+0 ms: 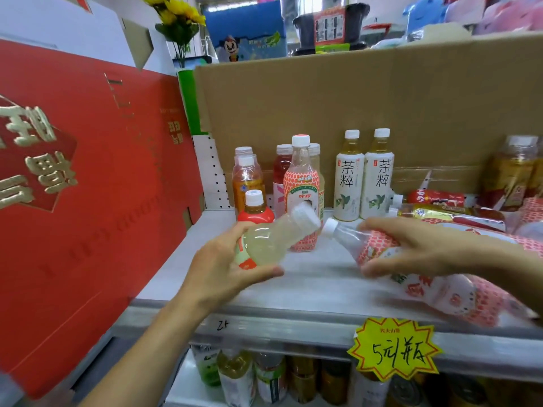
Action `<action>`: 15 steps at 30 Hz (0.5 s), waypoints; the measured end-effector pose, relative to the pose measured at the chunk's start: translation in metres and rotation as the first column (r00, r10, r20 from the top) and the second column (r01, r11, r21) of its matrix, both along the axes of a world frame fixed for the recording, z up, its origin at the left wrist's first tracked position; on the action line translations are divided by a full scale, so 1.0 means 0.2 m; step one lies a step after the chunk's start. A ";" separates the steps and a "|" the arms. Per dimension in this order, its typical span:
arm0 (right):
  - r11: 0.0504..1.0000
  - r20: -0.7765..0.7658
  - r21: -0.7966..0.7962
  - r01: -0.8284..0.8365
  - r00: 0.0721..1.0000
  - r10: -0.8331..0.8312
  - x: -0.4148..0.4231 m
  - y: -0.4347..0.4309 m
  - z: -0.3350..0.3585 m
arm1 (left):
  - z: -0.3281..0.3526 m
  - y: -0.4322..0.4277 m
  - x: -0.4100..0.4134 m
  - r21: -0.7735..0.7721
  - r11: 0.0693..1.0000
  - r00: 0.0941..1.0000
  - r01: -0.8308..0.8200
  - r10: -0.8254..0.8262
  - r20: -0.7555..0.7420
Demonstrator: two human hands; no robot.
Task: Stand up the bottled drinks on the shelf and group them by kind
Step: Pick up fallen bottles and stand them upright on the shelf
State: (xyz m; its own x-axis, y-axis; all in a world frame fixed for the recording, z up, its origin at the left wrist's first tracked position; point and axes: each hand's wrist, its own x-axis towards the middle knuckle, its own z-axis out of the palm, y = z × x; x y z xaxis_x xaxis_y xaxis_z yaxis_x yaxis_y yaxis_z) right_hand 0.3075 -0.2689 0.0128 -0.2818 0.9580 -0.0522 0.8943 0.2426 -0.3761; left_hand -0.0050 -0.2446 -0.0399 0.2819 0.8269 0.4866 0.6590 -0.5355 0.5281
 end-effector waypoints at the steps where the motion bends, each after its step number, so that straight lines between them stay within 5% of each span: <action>1: 1.000 -0.113 0.020 0.005 0.994 -0.003 -0.01 0.00 0.04 | 0.00 0.00 0.00 -0.020 1.000 0.988 -0.008 0.011 0.153; 4: 0.990 -0.424 0.138 0.016 0.904 0.045 -0.09 0.00 0.12 | -0.02 0.00 0.03 -0.077 0.995 0.876 -0.063 0.092 0.473; 7: 0.958 -0.597 0.278 0.077 0.795 0.109 -0.23 0.03 0.11 | -0.05 0.01 0.05 -0.125 0.986 0.760 -0.114 0.168 0.627; 10: 0.931 -0.696 0.343 0.128 0.700 0.160 -0.39 0.07 0.08 | -0.06 0.01 0.06 -0.157 0.980 0.736 -0.124 0.197 0.648; 15: 0.915 -0.718 0.383 0.129 0.664 0.207 -0.60 0.14 -0.01 | -0.07 0.02 0.07 -0.157 0.981 0.743 -0.113 0.189 0.642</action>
